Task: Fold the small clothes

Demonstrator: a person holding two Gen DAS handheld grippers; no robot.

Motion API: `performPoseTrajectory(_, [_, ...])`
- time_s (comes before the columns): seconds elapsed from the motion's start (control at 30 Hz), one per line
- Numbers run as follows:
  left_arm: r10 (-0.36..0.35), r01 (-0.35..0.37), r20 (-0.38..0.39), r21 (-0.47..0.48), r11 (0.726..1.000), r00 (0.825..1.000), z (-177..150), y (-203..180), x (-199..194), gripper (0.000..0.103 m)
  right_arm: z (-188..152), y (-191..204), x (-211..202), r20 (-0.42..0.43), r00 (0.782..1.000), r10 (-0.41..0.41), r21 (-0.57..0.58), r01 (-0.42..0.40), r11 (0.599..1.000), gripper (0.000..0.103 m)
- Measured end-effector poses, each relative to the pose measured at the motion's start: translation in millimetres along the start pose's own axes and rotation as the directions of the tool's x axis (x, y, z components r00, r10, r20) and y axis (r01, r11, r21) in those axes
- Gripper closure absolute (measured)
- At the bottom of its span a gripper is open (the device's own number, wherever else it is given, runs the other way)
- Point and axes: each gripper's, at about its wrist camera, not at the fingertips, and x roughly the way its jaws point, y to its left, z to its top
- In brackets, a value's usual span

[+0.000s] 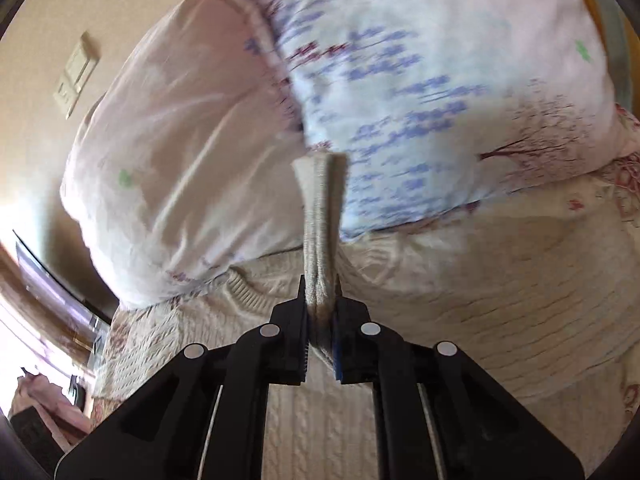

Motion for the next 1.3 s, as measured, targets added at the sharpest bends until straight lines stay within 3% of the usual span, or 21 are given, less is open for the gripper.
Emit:
performPoseTrajectory(0.07, [-0.044,0.042,-0.042,-0.050,0.998,0.998,5,3,7,0.002,-18,22,27,-0.125,0.992,0.014,-0.064,-0.022,0.998,0.089])
performPoseTrajectory(0.1, [-0.074,0.068,-0.074,-0.082,0.994,0.995,8,5,13,0.002,-28,28,40,-0.201,0.979,0.022,-0.086,-0.040,0.995,0.080])
performPoseTrajectory(0.13, [-0.108,0.095,-0.103,-0.118,0.988,0.989,10,8,20,0.002,-38,31,48,-0.264,0.964,0.042,-0.086,-0.067,0.994,0.070])
performPoseTrajectory(0.2, [-0.171,0.144,-0.140,-0.185,0.972,0.975,15,12,32,0.002,-51,25,47,-0.325,0.941,0.096,-0.035,-0.114,0.993,0.063])
performPoseTrajectory(0.3, [-0.244,0.195,-0.178,-0.252,0.948,0.953,23,9,53,0.004,-50,-3,11,-0.245,0.953,0.180,0.093,-0.161,0.983,0.057])
performPoseTrajectory(0.37, [-0.265,0.199,-0.212,-0.286,0.937,0.941,29,3,73,0.022,-48,-34,-21,-0.152,0.963,0.224,0.220,-0.188,0.957,0.057])
performPoseTrajectory(0.4, [-0.266,0.190,-0.238,-0.300,0.935,0.934,31,0,83,0.027,-51,-54,-39,-0.103,0.968,0.230,0.283,-0.194,0.939,0.057])
performPoseTrajectory(0.53, [-0.231,0.128,-0.335,-0.302,0.945,0.914,27,-21,118,0.045,-67,-135,-89,0.043,0.987,0.155,0.528,-0.155,0.835,0.057])
performPoseTrajectory(0.63, [-0.173,0.059,-0.374,-0.298,0.953,0.911,23,-27,134,0.047,-70,-181,-100,0.076,0.994,0.083,0.642,-0.112,0.759,0.057])
performPoseTrajectory(0.7, [-0.161,0.037,-0.374,-0.315,0.948,0.913,23,-27,143,0.047,-72,-197,-102,0.108,0.991,0.083,0.678,-0.135,0.723,0.058])
performPoseTrajectory(0.83, [-0.130,-0.003,-0.367,-0.340,0.941,0.921,26,-23,157,0.063,-63,-208,-97,0.129,0.991,0.021,0.682,-0.104,0.724,0.064])
performPoseTrajectory(1.0, [-0.120,-0.018,-0.366,-0.351,0.936,0.923,29,-21,166,0.081,-62,-219,-89,0.122,0.992,-0.001,0.694,-0.085,0.715,0.074])
performPoseTrajectory(1.07, [-0.133,-0.004,-0.346,-0.368,0.930,0.929,29,-19,169,0.094,-62,-221,-87,0.125,0.992,-0.016,0.690,-0.075,0.719,0.082])
performPoseTrajectory(1.13, [-0.151,0.019,-0.327,-0.373,0.928,0.933,33,-15,169,0.095,-60,-218,-86,0.130,0.991,-0.032,0.678,-0.065,0.732,0.090])
performPoseTrajectory(1.2, [-0.176,0.060,-0.287,-0.370,0.927,0.942,39,-12,159,0.095,-58,-212,-89,0.148,0.989,-0.028,0.650,-0.075,0.757,0.091])
performPoseTrajectory(1.3, [-0.149,0.073,-0.213,-0.327,0.942,0.965,55,-6,138,0.095,-51,-189,-95,0.184,0.983,0.009,0.570,-0.114,0.814,0.091])
